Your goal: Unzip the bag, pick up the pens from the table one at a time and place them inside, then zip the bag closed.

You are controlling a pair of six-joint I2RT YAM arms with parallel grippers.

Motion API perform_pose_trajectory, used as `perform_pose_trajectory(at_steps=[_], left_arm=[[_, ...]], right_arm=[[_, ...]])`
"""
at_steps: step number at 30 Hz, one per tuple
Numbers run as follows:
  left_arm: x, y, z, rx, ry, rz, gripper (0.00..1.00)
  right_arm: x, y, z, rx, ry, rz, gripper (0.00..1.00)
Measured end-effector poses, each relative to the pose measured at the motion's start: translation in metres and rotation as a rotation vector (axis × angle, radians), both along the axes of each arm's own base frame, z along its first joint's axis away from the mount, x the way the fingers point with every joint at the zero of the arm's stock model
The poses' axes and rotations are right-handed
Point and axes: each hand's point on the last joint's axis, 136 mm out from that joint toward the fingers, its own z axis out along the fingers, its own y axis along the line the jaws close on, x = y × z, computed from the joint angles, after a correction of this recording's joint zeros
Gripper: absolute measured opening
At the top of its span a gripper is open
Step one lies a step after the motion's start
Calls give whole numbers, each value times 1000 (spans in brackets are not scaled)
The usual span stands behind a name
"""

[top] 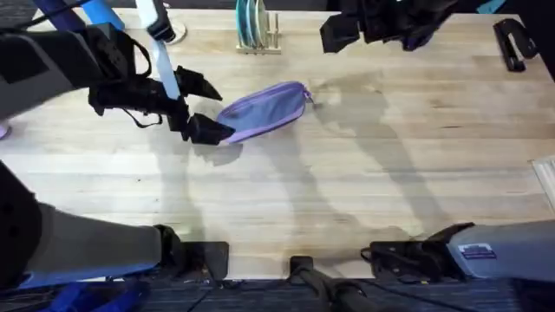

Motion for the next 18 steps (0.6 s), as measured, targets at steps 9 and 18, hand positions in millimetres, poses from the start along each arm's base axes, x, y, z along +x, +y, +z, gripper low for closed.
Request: perform_pose_trajectory(at_steps=[9,18], left_arm=[[5,31,67,191,42,233,995],[-29,52,133,254,82,580,995]], right_arm=[[-36,-13,34,-14,-34,47,996],[-46,-17,42,-13,-42,50,996]])
